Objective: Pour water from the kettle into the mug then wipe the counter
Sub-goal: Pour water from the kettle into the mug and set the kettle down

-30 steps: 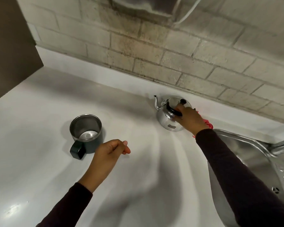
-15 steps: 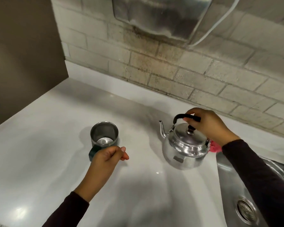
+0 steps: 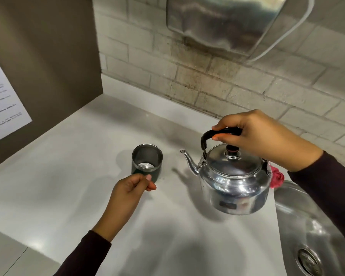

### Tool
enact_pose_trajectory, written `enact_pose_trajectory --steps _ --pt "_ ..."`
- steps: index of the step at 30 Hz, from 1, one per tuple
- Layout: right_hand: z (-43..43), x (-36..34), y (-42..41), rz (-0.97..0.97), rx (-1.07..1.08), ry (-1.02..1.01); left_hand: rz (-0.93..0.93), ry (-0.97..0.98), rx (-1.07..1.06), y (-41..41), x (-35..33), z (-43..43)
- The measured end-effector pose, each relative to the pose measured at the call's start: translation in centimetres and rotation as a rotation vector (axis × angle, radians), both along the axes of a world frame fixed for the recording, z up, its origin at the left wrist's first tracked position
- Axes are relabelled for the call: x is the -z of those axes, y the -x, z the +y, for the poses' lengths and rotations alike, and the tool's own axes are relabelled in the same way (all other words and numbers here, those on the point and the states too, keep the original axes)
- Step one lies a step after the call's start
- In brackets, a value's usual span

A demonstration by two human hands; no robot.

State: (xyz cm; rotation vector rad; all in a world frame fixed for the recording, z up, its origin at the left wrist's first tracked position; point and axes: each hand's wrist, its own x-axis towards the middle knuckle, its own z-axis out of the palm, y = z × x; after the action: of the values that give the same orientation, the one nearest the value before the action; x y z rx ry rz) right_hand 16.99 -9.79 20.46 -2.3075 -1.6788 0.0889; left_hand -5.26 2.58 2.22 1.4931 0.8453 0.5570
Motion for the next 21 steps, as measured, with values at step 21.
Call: enact_pose_trajectory --steps 21 --pt "5.7 1.2 2.8 -0.096 -0.116 0.183 -0.050 0.046 -0.052 1.7 0.4 1.6"
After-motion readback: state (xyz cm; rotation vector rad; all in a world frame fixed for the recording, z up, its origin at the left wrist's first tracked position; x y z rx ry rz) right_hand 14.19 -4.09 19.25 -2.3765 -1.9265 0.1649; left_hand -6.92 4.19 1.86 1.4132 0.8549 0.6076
